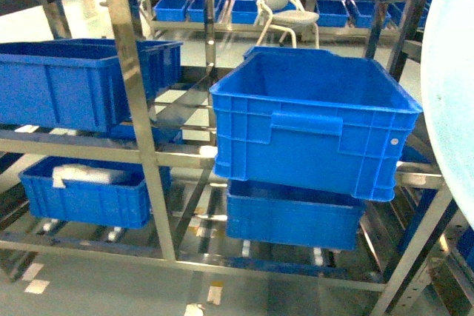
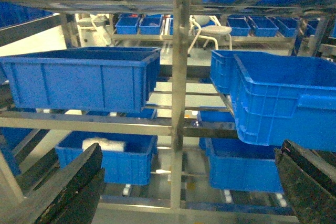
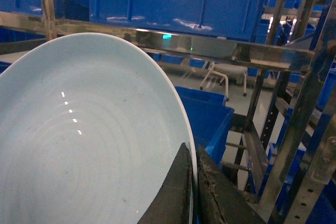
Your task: Place blue tray on left shelf second layer neatly
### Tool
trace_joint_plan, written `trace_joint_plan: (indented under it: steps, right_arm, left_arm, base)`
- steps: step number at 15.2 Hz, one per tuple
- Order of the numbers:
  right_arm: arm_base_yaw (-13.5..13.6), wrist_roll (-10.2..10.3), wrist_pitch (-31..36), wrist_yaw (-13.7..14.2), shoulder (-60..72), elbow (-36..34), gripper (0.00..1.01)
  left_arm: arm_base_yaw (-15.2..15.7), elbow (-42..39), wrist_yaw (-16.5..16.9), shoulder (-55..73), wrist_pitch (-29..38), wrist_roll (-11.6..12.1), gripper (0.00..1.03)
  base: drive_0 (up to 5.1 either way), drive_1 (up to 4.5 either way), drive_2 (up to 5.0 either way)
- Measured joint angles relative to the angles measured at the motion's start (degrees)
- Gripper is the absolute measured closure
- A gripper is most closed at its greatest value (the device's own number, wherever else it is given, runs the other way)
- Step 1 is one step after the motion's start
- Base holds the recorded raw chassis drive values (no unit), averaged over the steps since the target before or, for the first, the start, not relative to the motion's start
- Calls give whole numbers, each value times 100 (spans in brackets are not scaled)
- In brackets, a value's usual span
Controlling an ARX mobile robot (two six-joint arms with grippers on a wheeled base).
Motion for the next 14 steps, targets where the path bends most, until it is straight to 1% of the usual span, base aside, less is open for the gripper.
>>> trace_joint_plan:
  steps: [9, 10, 11, 14]
  right_arm:
    - [0, 0, 15, 2, 2, 0, 99]
    - [0, 0, 7, 2, 33, 0, 99]
    - [0, -2, -9, 11, 37, -7, 99]
    - [4, 0, 9, -9, 7, -7, 99]
  left_arm:
    - [-4, 0, 2, 0, 26, 0, 5]
    - [-4, 0, -7, 0, -61, 0, 5]
    - [-7, 0, 4, 0, 44, 0, 5]
    - [7, 0, -15, 0, -2, 0, 5]
  base:
    - [-167, -167, -167]
    - [-167, -167, -167]
    - [-167, -167, -167]
    - [168, 168, 168]
